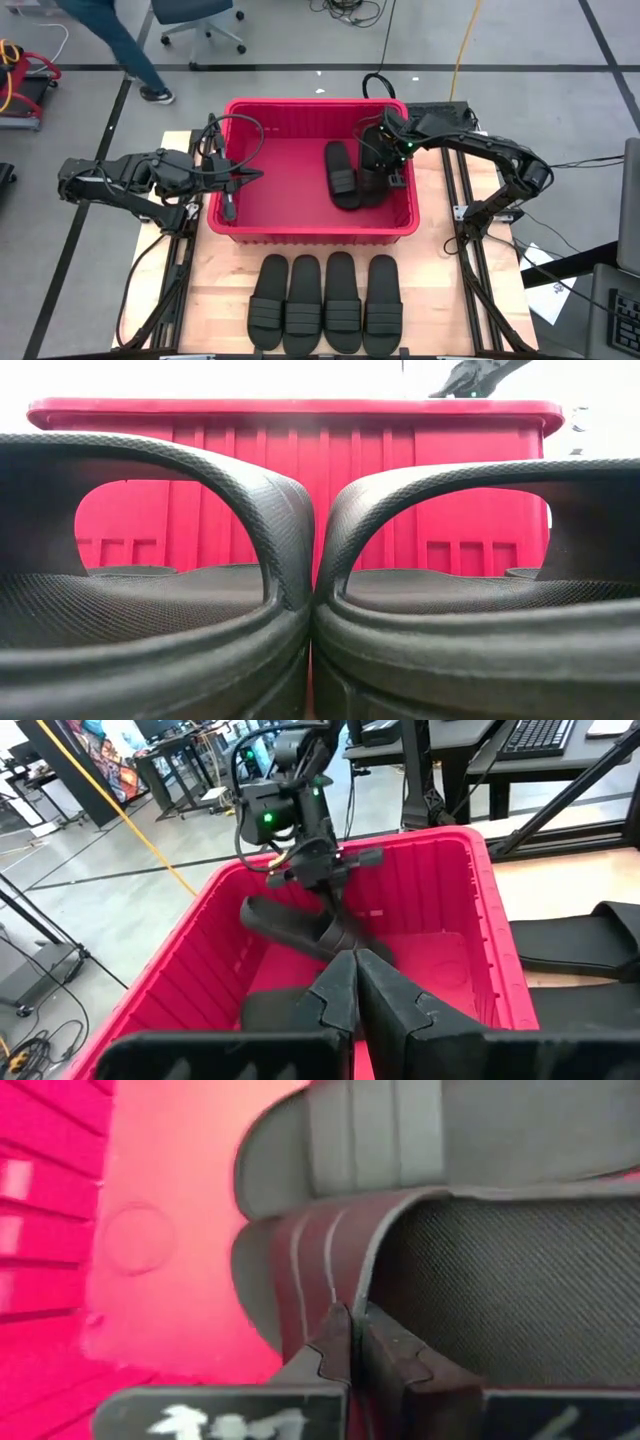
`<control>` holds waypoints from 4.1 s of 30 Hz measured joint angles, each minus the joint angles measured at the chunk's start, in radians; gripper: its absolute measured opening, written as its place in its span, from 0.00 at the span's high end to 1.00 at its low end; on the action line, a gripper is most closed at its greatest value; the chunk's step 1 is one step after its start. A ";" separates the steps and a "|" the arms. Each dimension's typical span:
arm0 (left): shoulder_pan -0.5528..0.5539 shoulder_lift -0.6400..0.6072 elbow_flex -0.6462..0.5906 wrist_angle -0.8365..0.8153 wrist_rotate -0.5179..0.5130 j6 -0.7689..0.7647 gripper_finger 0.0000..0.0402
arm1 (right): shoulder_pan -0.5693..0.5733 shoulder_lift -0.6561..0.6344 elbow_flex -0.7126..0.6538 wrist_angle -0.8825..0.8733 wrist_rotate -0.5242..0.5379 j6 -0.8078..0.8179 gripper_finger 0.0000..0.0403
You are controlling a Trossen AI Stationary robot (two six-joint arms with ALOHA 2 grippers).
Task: Pick and place slides into bin
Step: Put the black slide into the red bin
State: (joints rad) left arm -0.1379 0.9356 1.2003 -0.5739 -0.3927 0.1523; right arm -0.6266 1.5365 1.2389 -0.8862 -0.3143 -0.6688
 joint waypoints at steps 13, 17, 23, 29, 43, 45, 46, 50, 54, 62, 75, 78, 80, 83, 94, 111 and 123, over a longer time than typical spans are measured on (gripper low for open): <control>0.000 0.000 0.000 -0.003 0.000 0.001 0.95 | -0.001 -0.002 -0.063 0.121 0.004 -0.019 1.00; 0.000 0.000 0.000 -0.004 0.000 0.001 0.95 | -0.001 -0.002 -0.063 0.131 0.005 -0.024 0.99; 0.000 0.000 0.000 -0.004 0.000 0.000 0.95 | -0.001 -0.002 -0.063 0.138 0.007 -0.035 0.98; 0.000 0.000 0.000 -0.004 0.001 0.000 0.95 | -0.001 -0.001 -0.064 0.151 0.036 -0.036 0.95; 0.000 0.000 0.000 -0.006 0.002 0.000 0.95 | 0.003 0.001 -0.065 0.172 0.184 -0.035 0.78; 0.000 0.000 0.000 -0.006 0.002 0.000 0.95 | 0.003 0.001 -0.065 0.173 0.187 -0.035 0.74; 0.000 0.000 0.000 -0.006 0.002 0.000 0.95 | 0.003 0.001 -0.065 0.172 0.189 -0.035 0.72; 0.000 0.000 0.000 -0.006 0.002 0.000 0.95 | 0.003 -0.003 -0.065 0.173 0.191 -0.034 0.63; 0.000 0.000 0.000 -0.006 0.002 -0.005 0.95 | 0.016 -0.035 -0.061 0.202 0.233 -0.027 0.55; 0.000 0.001 0.000 -0.001 -0.005 -0.022 0.95 | 0.079 -0.146 -0.058 0.359 0.243 0.079 0.49; 0.130 0.088 0.017 0.071 -0.019 -0.040 0.95 | 0.206 -0.467 -0.056 0.426 0.235 0.300 0.69; 0.175 0.159 0.079 0.069 0.031 0.007 0.95 | 0.232 -0.524 -0.056 0.426 0.234 0.326 0.81; 0.205 0.212 0.146 0.024 0.065 0.030 0.95 | 0.248 -0.555 -0.056 0.424 0.235 0.338 0.89; 0.255 0.303 0.272 -0.066 0.108 0.021 0.95 | 0.269 -0.588 -0.056 0.410 0.235 0.343 0.98; 0.390 0.656 0.749 -0.418 0.264 0.020 0.95 | 0.336 -0.684 -0.057 0.319 0.235 0.378 1.00; 0.452 0.931 0.946 -0.568 0.319 0.028 0.95 | 0.342 -0.701 -0.057 0.297 0.235 0.421 1.00; 0.461 0.991 0.946 -0.522 0.390 -0.055 0.75 | 0.341 -0.698 -0.133 0.300 0.235 0.443 1.00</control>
State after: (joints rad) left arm 0.3228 1.9270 2.1464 -1.0958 -0.0027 0.0973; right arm -0.2857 0.8383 1.1062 -0.5866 -0.0792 -0.2255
